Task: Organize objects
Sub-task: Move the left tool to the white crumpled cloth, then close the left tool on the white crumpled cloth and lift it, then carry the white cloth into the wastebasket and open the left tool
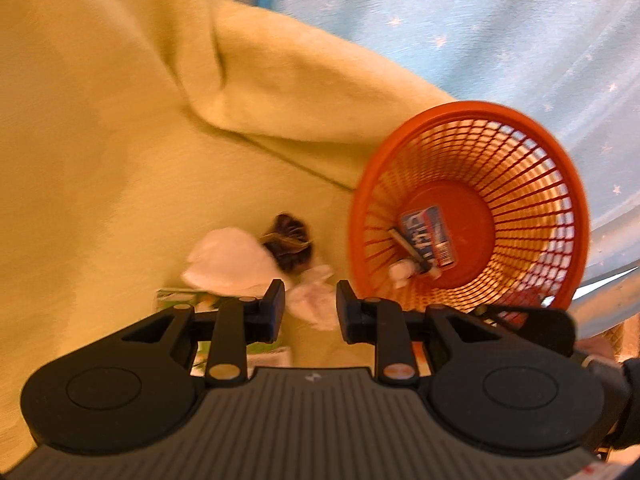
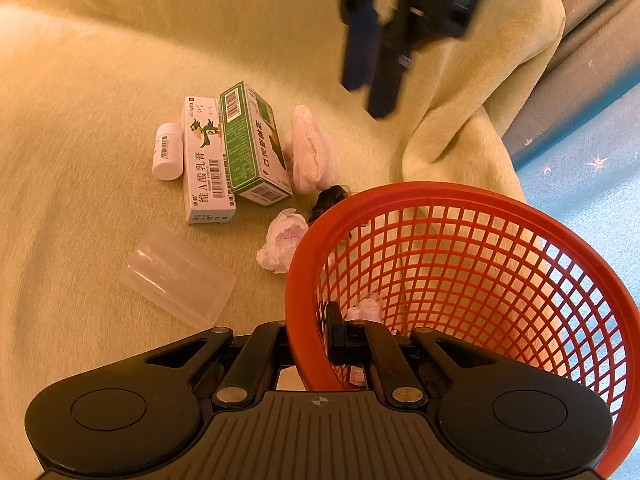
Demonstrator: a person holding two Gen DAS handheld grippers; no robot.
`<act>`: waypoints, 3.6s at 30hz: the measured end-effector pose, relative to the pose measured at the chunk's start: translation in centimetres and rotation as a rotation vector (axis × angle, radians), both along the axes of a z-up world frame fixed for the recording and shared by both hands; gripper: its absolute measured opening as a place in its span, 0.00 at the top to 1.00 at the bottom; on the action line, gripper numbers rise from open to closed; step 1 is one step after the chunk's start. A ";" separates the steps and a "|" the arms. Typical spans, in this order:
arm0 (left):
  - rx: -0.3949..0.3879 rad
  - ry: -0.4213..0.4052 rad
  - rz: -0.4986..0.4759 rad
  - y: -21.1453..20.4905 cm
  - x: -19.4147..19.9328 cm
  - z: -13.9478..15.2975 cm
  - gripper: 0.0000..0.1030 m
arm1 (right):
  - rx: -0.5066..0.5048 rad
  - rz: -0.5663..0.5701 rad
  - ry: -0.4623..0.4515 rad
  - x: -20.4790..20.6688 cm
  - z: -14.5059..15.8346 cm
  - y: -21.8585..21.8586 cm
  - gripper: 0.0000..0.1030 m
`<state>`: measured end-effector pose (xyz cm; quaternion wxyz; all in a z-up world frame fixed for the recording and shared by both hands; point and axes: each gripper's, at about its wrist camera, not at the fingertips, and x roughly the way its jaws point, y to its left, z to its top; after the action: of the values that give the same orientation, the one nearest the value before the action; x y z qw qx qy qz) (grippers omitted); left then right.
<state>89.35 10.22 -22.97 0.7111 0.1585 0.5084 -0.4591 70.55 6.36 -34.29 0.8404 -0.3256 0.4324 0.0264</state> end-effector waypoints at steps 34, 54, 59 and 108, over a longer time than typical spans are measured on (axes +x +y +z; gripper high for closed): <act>0.090 -0.058 -0.048 0.8 4.4 -6.5 0.19 | -0.003 0.007 0.001 0.0 0.0 0.0 0.99; 0.149 0.051 0.001 -3.2 5.9 -9.6 0.74 | 0.002 0.005 -0.006 -0.2 0.0 0.0 0.99; 0.140 0.017 -0.042 -2.9 5.2 -7.7 0.80 | 0.004 0.002 -0.006 -0.1 0.0 0.0 0.99; -0.139 0.072 -0.288 -8.3 -3.9 5.1 0.62 | 0.008 -0.004 -0.001 0.1 0.1 -0.2 0.99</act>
<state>85.43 1.89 -17.92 0.6286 0.1637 0.4724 -0.5957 70.61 6.21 -34.14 0.8420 -0.3214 0.4325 0.0262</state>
